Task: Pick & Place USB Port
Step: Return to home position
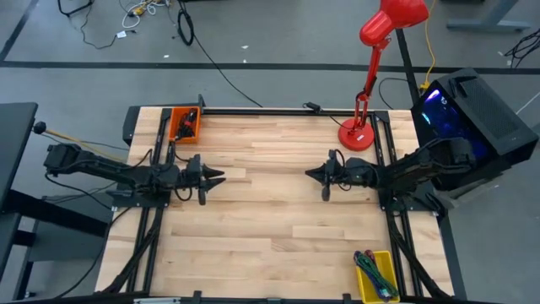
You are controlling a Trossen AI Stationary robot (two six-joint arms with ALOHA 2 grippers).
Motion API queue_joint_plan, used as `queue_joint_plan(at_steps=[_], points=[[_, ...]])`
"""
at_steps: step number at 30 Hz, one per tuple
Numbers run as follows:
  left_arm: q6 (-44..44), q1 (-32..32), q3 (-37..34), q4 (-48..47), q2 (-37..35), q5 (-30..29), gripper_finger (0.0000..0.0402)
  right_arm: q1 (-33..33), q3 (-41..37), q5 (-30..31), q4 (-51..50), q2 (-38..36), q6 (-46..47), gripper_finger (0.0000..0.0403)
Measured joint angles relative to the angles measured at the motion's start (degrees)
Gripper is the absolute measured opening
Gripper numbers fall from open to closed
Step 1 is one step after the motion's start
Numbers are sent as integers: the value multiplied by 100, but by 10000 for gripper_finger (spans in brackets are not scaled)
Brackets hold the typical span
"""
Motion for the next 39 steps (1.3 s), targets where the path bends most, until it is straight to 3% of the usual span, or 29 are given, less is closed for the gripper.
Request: queue_joint_plan(at_steps=[16,25,33,39], points=[[0,0,-2,1,0,2,117,2,-792,46,-58,0,1188,16],[0,0,-2,-3,-160,3,117,2,-806,46,-116,0,1185,16],[0,0,-2,4,-974,2,117,0,-806,46,-111,-163,1196,16],[0,1,-3,-4,-1806,4,117,-2,-883,46,-255,-1036,1195,16]])
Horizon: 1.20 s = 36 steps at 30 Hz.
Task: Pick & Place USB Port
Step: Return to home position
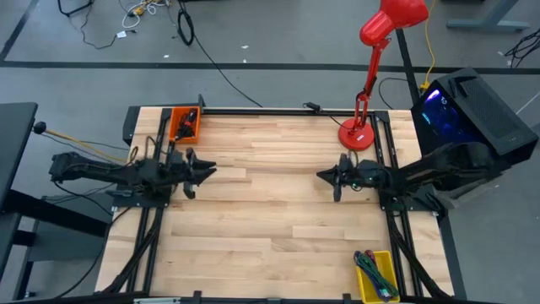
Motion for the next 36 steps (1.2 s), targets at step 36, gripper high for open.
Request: queue_joint_plan(at_steps=[36], points=[[0,2,-4,-39,-2082,-3,117,0,23,0,11,-7062,-4,16]])
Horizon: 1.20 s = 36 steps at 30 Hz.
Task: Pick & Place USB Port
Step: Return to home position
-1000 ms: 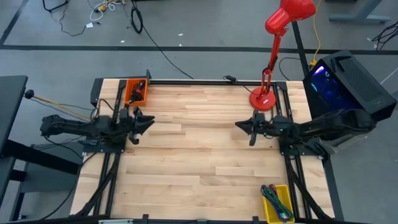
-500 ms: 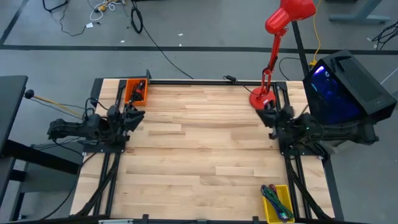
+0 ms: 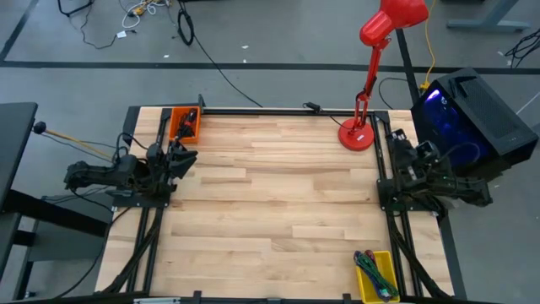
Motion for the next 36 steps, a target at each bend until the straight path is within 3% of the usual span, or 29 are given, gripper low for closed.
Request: queue_joint_plan(at_steps=[12,19,21,23,28,33,36], points=[[0,0,-7,-18,28,25,117,42,-12,1,278,62,0,16],[66,0,7,-382,24,3,117,39,-12,-3,-1738,190,0,16],[550,-4,7,-704,28,-435,117,42,-12,0,-2344,200,1,16],[1049,-2,9,-1079,62,-1413,117,42,-12,-1,-2862,201,0,16],[1176,0,13,-1410,110,-3405,117,39,-12,-2,-3835,199,2,16],[1248,0,13,-1645,127,-4395,117,39,-12,-2,-4187,216,0,16],[1628,0,15,-2056,138,-4362,117,39,-12,-1,-4443,216,0,16]])
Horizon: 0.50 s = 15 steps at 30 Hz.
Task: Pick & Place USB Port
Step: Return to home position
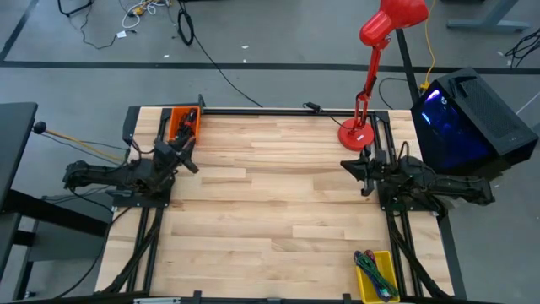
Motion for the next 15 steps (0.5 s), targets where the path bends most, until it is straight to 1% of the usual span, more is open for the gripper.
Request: queue_joint_plan(at_steps=[5,15], points=[[31,0,0,-321,18,-3,117,0,-2,-22,-810,11,-7,16],[-39,0,20,-489,79,538,117,0,-2,-46,-766,39,-18,16]])
